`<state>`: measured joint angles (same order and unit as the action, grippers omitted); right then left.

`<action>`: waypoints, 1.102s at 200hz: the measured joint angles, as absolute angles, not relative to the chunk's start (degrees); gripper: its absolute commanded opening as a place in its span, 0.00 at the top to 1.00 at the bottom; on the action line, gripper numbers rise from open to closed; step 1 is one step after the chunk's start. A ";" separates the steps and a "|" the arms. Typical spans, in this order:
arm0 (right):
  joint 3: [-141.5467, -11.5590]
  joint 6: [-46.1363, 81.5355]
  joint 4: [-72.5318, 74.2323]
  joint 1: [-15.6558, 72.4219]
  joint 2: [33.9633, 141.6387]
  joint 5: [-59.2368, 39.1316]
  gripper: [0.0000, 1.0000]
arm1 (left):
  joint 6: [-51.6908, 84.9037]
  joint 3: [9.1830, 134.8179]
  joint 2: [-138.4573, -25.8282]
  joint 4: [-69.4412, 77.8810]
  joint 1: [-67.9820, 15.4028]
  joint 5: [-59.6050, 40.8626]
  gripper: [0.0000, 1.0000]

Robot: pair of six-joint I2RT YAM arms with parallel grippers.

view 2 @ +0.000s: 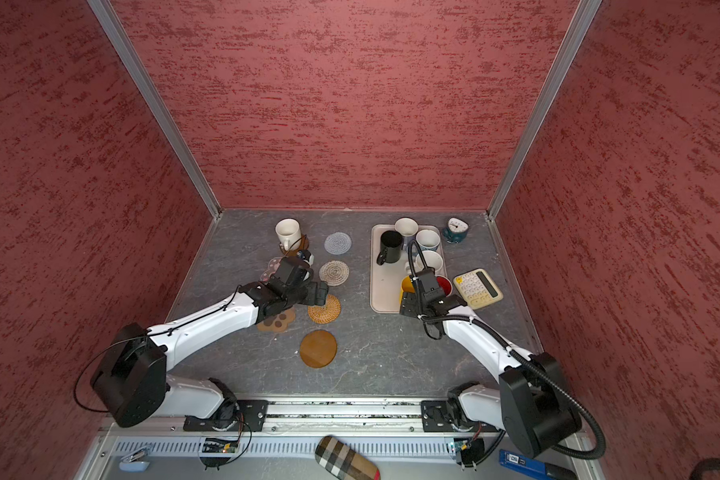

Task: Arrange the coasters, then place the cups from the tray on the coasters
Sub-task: 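Lower the right gripper into the yellow mug and grip its rim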

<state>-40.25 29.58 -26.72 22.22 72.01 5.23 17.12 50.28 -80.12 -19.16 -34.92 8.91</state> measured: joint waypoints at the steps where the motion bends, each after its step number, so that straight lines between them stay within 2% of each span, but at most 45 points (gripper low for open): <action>1: -40.29 29.58 -26.72 22.26 72.07 5.28 0.29 | 17.12 50.24 -80.05 -19.16 -34.85 8.91 0.00; 149: -45.58 24.88 -30.00 24.56 79.88 9.50 0.53 | 17.67 49.06 -78.83 -17.19 -31.77 3.49 0.00; 220: -47.07 23.33 -30.87 24.56 81.54 9.47 0.69 | 17.82 48.71 -78.83 -16.60 -31.44 2.87 0.00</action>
<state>-47.07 23.33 -30.87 24.56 81.54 9.47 17.82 48.71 -78.83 -16.60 -31.44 2.87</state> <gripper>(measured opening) 0.330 0.996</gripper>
